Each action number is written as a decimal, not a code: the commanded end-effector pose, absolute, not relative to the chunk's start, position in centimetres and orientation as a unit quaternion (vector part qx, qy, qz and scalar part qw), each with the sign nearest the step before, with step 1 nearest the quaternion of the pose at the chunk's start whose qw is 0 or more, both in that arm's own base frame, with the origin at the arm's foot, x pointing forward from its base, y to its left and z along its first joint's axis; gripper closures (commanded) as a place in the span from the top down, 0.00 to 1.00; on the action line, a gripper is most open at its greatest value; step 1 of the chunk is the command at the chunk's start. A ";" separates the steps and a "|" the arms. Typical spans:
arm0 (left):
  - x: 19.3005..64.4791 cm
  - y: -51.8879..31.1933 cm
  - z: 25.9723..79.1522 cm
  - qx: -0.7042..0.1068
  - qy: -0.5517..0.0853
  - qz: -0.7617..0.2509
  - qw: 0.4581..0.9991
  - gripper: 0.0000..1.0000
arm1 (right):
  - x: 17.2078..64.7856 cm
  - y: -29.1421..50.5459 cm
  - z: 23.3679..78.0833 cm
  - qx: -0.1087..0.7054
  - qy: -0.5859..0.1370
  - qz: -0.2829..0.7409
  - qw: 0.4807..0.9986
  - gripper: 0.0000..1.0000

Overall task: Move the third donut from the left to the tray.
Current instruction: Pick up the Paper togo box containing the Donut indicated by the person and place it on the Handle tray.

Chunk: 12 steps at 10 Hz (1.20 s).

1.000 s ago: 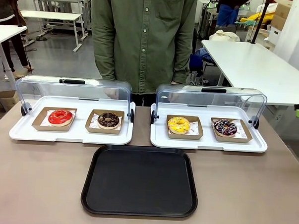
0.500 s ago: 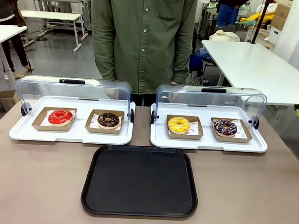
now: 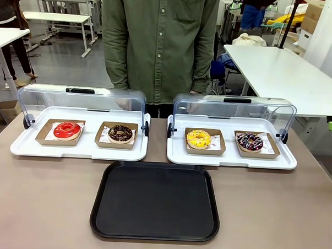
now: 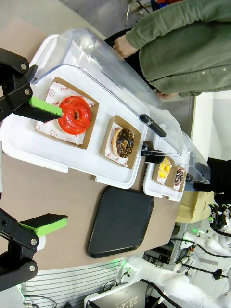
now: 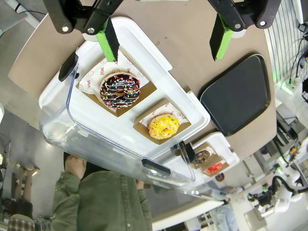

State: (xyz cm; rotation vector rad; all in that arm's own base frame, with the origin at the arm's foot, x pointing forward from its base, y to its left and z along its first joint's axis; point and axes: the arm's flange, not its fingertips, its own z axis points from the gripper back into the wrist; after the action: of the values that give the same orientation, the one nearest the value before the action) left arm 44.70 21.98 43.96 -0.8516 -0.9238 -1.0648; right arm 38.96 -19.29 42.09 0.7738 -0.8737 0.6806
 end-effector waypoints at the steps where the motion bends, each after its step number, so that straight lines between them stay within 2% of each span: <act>1: 44.7 22.0 44.2 -0.378 -0.409 -0.476 0.680 1.00 | 39.0 -19.2 42.2 0.361 -0.413 0.314 0.775 1.00; 12: 44.7 22.0 44.2 -0.378 -0.409 -0.476 0.680 1.00 | 39.0 -19.2 42.2 0.361 -0.413 0.314 0.775 1.00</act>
State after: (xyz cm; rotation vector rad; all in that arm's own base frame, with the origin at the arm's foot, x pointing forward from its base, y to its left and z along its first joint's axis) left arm 44.70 21.98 43.96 -0.8515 -0.9238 -1.0648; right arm 38.96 -19.29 42.09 0.7738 -0.8737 0.6806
